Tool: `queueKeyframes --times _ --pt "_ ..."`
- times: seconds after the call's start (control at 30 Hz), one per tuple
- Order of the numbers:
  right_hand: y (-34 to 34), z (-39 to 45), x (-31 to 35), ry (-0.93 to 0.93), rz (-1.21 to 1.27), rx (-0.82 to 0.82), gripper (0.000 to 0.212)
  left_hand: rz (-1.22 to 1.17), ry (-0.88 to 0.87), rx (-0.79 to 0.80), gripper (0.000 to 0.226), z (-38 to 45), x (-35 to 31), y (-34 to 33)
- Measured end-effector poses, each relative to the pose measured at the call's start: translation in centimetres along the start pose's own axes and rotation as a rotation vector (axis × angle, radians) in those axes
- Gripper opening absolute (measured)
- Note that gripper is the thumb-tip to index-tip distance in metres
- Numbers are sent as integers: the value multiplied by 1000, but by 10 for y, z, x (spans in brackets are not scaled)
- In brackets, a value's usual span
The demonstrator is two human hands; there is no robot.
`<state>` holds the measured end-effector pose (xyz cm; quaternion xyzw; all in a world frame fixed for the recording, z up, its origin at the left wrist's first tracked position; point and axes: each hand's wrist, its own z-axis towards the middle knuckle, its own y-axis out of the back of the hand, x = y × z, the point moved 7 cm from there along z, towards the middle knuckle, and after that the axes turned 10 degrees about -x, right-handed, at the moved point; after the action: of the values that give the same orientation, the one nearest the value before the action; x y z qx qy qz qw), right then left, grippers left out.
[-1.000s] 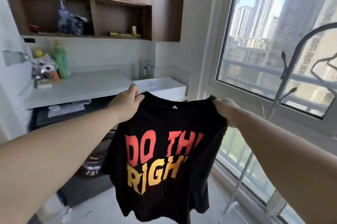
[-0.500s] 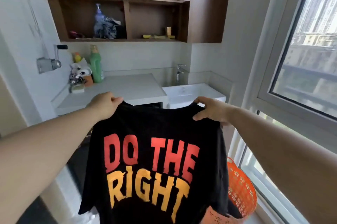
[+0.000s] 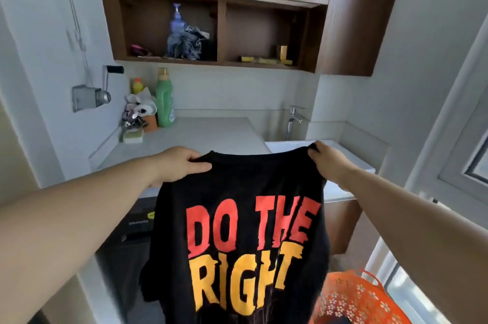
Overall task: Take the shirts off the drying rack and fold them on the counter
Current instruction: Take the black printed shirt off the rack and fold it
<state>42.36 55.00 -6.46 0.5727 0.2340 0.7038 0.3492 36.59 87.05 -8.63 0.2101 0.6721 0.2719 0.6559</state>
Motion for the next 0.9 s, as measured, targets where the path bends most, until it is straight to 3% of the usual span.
queueKeyframes --times 0.1,0.2,0.37,0.5,0.6,0.7,0.77,0.9 --pt "-10 18 13 -59 2 -21 18 -14 -26 -46 32 32 6 17" --pt "-22 34 15 -116 -2 -20 28 -72 -56 -59 29 65 3 30" --pt "-32 50 23 9 -123 -90 10 -370 5 -121 17 108 5 28" --pt "-22 65 15 -90 139 -216 4 -458 -37 -115 7 124 1 27" --pt "-2 73 10 -180 244 -370 7 -280 -96 -119 7 133 4 31" --pt "12 74 12 -247 215 -500 14 161 -241 -176 20 140 -3 40" --pt "11 77 17 -245 87 -482 12 356 -323 -280 31 140 -12 46" --pt "5 76 32 -160 -72 -403 16 490 -423 -567 38 133 -25 62"
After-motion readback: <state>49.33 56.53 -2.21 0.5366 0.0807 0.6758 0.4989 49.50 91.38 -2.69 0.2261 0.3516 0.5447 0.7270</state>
